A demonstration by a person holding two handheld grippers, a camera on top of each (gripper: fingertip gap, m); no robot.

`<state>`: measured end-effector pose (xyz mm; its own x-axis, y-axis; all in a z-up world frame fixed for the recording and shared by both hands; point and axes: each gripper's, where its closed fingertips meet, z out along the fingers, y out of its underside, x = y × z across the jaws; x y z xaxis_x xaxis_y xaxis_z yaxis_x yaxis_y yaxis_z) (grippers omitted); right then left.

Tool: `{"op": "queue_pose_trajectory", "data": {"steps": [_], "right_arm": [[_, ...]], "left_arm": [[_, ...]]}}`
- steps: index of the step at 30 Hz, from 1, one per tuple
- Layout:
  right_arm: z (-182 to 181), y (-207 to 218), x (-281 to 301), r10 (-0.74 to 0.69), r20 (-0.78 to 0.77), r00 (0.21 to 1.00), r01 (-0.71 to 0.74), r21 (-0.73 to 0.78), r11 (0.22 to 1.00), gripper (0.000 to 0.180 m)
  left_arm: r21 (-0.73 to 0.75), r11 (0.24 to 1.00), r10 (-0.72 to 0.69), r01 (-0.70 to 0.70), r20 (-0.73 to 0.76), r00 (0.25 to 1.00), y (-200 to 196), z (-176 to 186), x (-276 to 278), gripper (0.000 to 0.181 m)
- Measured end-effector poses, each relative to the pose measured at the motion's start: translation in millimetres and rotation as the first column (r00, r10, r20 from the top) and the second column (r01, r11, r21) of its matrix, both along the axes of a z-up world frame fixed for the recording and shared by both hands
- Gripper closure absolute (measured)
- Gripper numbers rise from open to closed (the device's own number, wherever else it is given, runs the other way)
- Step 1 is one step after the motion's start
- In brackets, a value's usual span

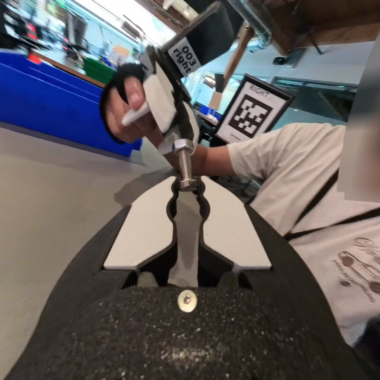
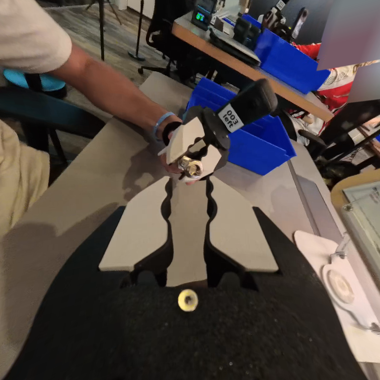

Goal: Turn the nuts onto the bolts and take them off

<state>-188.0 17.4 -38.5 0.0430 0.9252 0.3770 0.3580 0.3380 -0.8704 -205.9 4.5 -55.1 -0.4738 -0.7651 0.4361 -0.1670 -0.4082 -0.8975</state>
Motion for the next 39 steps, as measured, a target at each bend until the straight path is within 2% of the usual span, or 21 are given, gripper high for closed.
{"op": "queue_pose_trajectory", "data": {"steps": [3,7,11,15,19,21,23,26,30,33,36,38,39], "right_arm": [[-5.2,0.7,-0.2,-0.018,0.123,0.992,-0.003,0.168,0.986,0.148],[-8.4,-6.2,-4.9,-0.018,0.297,0.955,-0.111,0.410,0.905,0.154],[-13.6,-12.5,-11.6,0.021,0.419,0.908,-0.219,0.431,0.876,0.155],[-7.4,-12.4,-17.5,0.040,0.422,0.906,-0.239,0.430,0.871,0.162],[-7.5,-6.2,-14.1,0.055,0.366,0.929,-0.144,0.221,0.965,0.162],[-10.0,-3.2,-11.7,0.056,0.331,0.942,-0.079,0.056,0.995,0.162],[-11.2,-0.2,-10.3,0.046,0.286,0.957,-0.005,-0.145,0.989,0.162],[-12.5,2.7,-10.2,0.011,0.219,0.976,0.083,-0.417,0.905,0.162],[-16.9,6.4,-9.3,-0.064,0.201,0.977,0.187,-0.687,0.702,0.162],[-23.1,5.1,-5.5,-0.097,0.226,0.969,0.242,-0.803,0.545,0.162],[-21.6,-0.4,-5.4,-0.119,0.197,0.973,0.229,-0.885,0.406,0.162],[-19.2,-1.1,-6.1,-0.142,0.178,0.974,0.219,-0.901,0.374,0.162],[-17.2,-1.5,-6.6,-0.144,0.163,0.976,0.208,-0.892,0.400,0.162]], "left_arm": [[-0.022,0.997,-0.079,0.079,-0.019,0.997,-9.6,-3.5,-3.3,0.164],[-0.040,0.989,-0.145,0.144,-0.035,0.989,-17.2,-6.4,-6.7,0.164],[-0.044,0.986,-0.161,0.159,-0.039,0.986,-19.3,-6.9,-7.3,0.164],[-0.028,0.989,-0.148,0.147,-0.031,0.988,-18.7,-4.5,-8.6,0.164],[0.085,0.996,-0.031,0.035,-0.047,0.998,-8.6,-4.5,-4.5,0.164],[0.164,0.986,0.041,-0.031,-0.059,0.997,-2.8,-7.8,-1.2,0.164],[0.227,0.970,0.103,-0.087,-0.060,0.993,3.0,-9.5,1.0,0.164],[0.299,0.943,0.171,-0.143,-0.071,0.983,9.9,-13.4,3.2,0.164],[0.335,0.926,0.217,-0.175,-0.092,0.972,15.8,-18.6,4.5,0.163],[0.337,0.923,0.230,-0.186,-0.098,0.968,17.7,-19.0,5.2,0.164],[0.323,0.930,0.214,-0.177,-0.082,0.973,14.2,-14.8,5.0,0.164],[0.312,0.933,0.208,-0.176,-0.070,0.976,13.2,-11.8,4.6,0.164],[0.301,0.937,0.202,-0.175,-0.060,0.978,12.5,-9.6,4.1,0.164]]}}
